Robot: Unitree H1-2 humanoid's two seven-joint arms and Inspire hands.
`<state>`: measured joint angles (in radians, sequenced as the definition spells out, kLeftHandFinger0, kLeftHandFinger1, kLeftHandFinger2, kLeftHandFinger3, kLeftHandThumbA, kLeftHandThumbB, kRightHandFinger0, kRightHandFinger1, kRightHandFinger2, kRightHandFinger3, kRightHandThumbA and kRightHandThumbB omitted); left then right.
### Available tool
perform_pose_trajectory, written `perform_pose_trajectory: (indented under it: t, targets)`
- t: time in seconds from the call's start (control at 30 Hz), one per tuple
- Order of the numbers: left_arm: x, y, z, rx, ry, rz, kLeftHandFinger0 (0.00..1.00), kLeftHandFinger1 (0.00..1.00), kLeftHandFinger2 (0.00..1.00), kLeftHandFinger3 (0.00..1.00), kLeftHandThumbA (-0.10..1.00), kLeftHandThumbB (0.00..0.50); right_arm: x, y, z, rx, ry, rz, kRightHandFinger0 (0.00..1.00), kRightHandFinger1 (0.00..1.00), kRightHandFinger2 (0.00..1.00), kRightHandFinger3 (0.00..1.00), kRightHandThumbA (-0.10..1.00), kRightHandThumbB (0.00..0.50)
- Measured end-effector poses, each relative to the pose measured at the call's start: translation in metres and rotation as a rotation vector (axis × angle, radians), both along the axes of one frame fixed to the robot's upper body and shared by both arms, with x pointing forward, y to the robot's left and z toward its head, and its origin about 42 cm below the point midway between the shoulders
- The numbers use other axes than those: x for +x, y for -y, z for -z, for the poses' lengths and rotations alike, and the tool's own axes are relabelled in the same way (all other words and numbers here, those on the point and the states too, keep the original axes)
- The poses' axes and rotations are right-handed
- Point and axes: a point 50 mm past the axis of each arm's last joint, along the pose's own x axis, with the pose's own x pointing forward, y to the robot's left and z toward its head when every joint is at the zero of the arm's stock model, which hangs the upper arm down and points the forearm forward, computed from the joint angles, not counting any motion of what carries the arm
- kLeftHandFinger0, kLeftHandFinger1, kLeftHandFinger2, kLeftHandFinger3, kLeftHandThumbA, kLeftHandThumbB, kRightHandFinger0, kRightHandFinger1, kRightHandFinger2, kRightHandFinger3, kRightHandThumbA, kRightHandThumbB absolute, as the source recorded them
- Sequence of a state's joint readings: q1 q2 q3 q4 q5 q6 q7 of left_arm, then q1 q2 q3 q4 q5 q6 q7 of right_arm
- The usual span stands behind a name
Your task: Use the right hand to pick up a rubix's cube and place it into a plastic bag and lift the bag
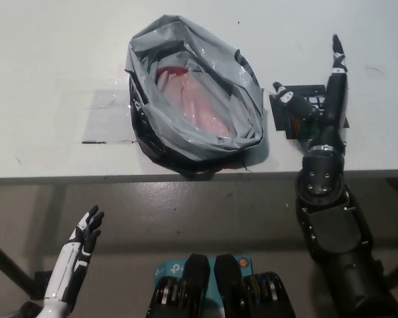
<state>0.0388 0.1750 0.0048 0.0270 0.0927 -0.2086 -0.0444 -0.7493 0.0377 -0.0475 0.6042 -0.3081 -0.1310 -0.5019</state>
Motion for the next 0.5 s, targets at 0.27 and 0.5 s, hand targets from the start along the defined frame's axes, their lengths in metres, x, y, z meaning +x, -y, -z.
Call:
perform_pose_trajectory:
  t: [0.27,0.5]
  targets:
    - [0.002,-0.001,-0.002,0.001,0.006,-0.002,1.00,1.00,1.00,1.00,1.00,0.269,-0.006,0.004,0.014,-0.005,-0.060,-0.015,1.00,1.00,1.00,1.00,0.97,0.378]
    - [0.004,-0.001,-0.003,0.003,0.013,-0.004,1.00,1.00,1.00,1.00,1.00,0.256,-0.006,0.020,0.033,-0.036,-0.122,0.017,1.00,1.00,1.00,1.00,0.92,0.375]
